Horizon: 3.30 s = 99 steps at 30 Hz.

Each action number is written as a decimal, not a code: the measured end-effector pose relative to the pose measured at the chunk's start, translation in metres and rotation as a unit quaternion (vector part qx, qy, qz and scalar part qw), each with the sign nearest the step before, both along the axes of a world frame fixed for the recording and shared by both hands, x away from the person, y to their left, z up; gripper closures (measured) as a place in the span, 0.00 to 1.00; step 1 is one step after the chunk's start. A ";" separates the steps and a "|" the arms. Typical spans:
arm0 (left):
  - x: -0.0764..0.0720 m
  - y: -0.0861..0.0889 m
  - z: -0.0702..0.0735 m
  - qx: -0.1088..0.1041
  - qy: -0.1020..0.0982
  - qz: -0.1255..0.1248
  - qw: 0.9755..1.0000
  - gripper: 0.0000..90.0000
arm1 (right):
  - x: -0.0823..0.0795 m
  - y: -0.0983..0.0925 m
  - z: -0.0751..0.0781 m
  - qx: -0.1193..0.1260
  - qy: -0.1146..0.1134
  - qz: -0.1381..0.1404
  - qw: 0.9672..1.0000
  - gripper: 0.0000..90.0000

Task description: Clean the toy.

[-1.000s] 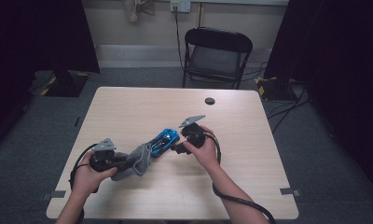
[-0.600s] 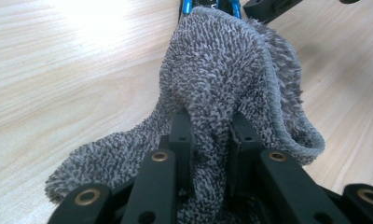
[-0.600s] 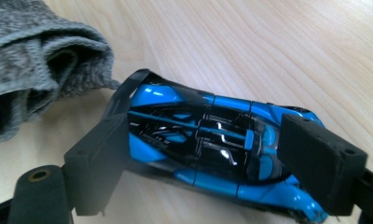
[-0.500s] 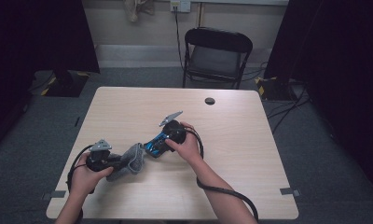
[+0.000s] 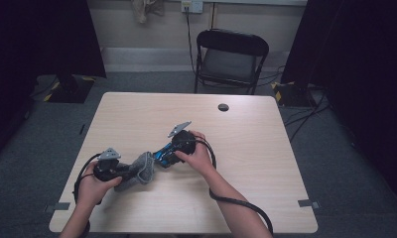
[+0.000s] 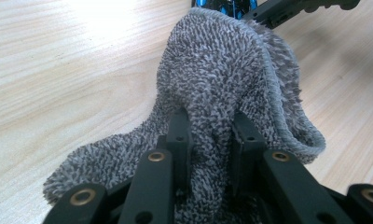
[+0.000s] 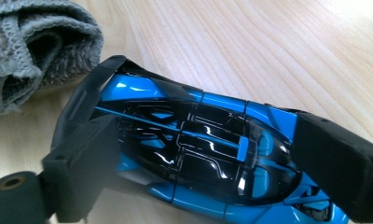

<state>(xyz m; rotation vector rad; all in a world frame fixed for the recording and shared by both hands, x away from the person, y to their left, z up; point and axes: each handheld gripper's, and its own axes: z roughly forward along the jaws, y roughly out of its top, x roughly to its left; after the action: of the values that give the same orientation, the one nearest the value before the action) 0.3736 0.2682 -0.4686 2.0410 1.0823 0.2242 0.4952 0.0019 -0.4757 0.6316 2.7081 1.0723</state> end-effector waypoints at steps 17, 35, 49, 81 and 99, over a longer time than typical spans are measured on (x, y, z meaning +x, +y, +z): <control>0.004 -0.005 -0.008 0.003 0.000 -0.009 1.000 0.75 | 0.006 -0.002 -0.009 0.031 0.004 0.008 0.999 0.00; 0.011 -0.035 -0.017 0.080 -0.045 -0.064 0.994 0.69 | 0.004 -0.004 -0.011 0.040 -0.004 0.009 0.999 0.00; 0.029 -0.034 -0.017 0.059 -0.026 0.059 0.996 0.76 | 0.002 -0.004 -0.011 0.039 -0.003 0.001 0.999 0.00; 0.007 -0.087 -0.011 0.029 0.032 -0.061 0.997 0.79 | 0.000 -0.004 -0.011 0.038 -0.006 -0.007 0.999 0.00; -0.002 -0.090 0.001 0.008 0.044 -0.125 0.991 0.78 | 0.000 -0.004 -0.011 0.041 -0.007 -0.008 0.999 0.00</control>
<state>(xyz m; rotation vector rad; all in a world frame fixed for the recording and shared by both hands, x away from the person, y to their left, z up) 0.3712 0.1778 -0.4679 2.1944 0.8677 0.0140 0.4949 -0.0023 -0.4866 0.6550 2.6551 1.1845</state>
